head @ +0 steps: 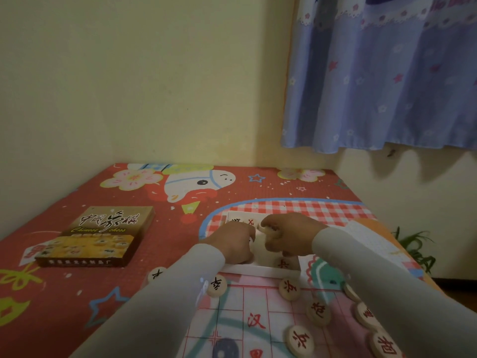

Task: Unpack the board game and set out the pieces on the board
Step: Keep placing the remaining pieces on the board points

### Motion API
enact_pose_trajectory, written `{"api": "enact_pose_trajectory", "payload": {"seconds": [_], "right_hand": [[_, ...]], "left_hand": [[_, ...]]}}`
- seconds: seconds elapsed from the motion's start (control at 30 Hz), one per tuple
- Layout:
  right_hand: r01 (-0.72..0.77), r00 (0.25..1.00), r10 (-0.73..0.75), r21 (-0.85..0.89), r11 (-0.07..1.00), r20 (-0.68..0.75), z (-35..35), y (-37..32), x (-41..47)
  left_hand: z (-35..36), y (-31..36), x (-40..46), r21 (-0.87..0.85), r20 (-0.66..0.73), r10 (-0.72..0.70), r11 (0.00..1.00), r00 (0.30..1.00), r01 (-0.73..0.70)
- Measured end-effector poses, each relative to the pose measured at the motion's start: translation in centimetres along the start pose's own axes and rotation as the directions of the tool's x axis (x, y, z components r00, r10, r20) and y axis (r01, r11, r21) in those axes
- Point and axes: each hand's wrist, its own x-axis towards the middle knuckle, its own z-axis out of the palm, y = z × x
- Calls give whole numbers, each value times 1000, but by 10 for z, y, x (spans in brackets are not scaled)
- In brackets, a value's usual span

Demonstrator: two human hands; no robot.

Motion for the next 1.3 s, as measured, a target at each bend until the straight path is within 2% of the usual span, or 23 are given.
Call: {"api": "enact_pose_trajectory", "payload": {"seconds": [0.1, 0.2, 0.43, 0.5, 0.63, 0.77, 0.9, 0.97, 1.0, 1.03, 1.07, 1.13, 1.17, 1.2, 1.3], "right_hand": [[8, 990, 23, -219, 976, 137, -3, -4, -13], [-17, 989, 51, -237, 971, 142, 2, -4, -11], [-14, 972, 114, -435, 900, 205, 7, -12, 10], [-2, 980, 92, -456, 890, 174, 9, -13, 15], [-4, 1000, 12, -321, 947, 25, 15, -9, 19], [25, 1000, -20, -268, 963, 20, 19, 0, 17], [57, 997, -67, -218, 974, -41, 24, 5, 16], [39, 997, -49, -151, 988, -61, 21, 6, 12], [29, 997, -36, -98, 995, -66, 16, 7, 8], [31, 997, -33, -42, 999, -63, 11, 6, 3], [40, 998, -39, 6, 999, -55, 5, 4, -3], [80, 996, -76, 76, 994, -55, -7, -1, -18], [100, 994, -94, 104, 990, -59, -12, -5, -24], [118, 992, -110, 129, 985, -67, -16, -10, -32], [178, 983, -167, 164, 970, -75, -22, -27, -56]], "left_hand": [[1, 0, 0, 10, -12, -3, 1000, 1000, 3], [3, 0, 0, 12, -25, -8, 1000, 1000, 8], [3, -1, 1, 9, -14, -19, 1000, 1000, 19], [4, -1, 1, -3, -18, -26, 1000, 1000, 26], [7, -1, 0, -60, -46, -45, 997, 998, 42], [12, -6, 0, -171, -89, -52, 985, 995, 36], [18, -3, -2, -197, -153, -56, 980, 987, 25], [17, -3, -2, -295, -170, -73, 955, 983, 20], [13, -2, -3, -417, -172, -121, 908, 978, 38], [8, -1, -5, -581, -155, -187, 811, 970, 63], [3, 2, -8, -749, -120, -254, 658, 960, 81], [-9, 11, -18, -965, -13, -334, 251, 942, 76], [-12, 15, -23, -995, 40, -341, 74, 939, 70], [-14, 18, -27, -997, 82, -355, -33, 931, 75], [-15, 24, -47, -973, 180, -390, -204, 903, 106]]}}
